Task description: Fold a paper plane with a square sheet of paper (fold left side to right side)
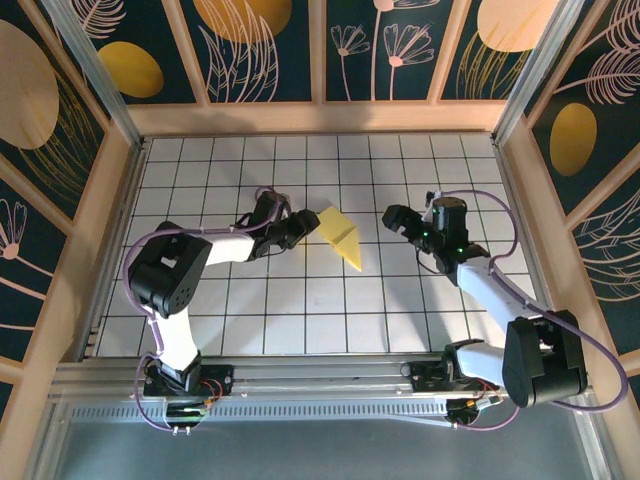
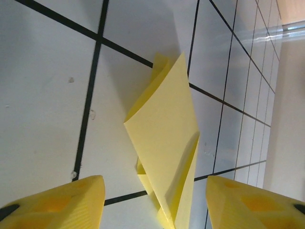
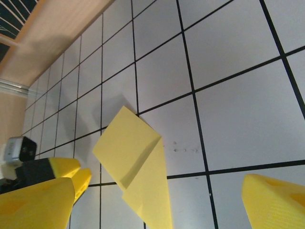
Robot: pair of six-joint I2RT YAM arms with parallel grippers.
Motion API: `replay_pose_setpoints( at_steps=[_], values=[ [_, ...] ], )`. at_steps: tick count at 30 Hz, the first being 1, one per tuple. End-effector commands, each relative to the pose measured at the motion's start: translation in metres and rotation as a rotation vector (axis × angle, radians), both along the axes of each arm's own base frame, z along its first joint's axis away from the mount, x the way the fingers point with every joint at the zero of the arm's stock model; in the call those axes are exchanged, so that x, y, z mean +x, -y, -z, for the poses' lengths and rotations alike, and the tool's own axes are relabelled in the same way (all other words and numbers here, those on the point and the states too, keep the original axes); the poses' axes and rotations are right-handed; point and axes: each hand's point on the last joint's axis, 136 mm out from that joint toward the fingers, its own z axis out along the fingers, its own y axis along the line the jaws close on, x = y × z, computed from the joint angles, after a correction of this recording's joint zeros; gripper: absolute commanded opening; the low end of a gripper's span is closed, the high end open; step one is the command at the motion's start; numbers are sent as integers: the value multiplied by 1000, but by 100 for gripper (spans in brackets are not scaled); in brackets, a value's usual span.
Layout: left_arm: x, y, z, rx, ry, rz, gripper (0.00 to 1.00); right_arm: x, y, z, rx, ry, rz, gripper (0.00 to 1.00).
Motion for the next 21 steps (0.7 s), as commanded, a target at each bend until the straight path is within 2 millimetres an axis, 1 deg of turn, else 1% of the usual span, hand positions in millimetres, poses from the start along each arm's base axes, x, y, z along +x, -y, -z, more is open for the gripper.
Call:
replay_pose_setpoints(
  at_steps=[1, 2, 7, 11, 13, 15, 17, 19, 21],
  values=[
    [5, 17, -3, -58, -7, 33, 55, -1, 0, -13, 30, 44, -9, 91],
    [9, 22, -5, -67, -2, 43, 53, -1, 1, -14, 30, 46, -9, 91],
    [14, 31, 7, -72, -22, 59, 49, -3, 4, -15, 31, 48, -7, 91],
    [20, 36, 12, -74, -20, 70, 39, -5, 5, -17, 29, 56, -7, 91],
    [22, 36, 14, -70, -17, 68, 34, -6, 6, -17, 31, 54, -9, 91],
    [24, 36, 18, -66, -18, 65, 25, -7, 7, -18, 27, 56, -15, 91],
    [24, 36, 18, -65, -7, 65, 17, -8, 8, -19, 21, 61, -20, 91],
    [23, 33, 14, -54, 18, 71, 8, -9, 8, -18, 22, 65, -30, 91],
    [20, 30, 5, -37, 67, 90, 2, -11, 5, -18, 33, 80, -63, 91]
  ],
)
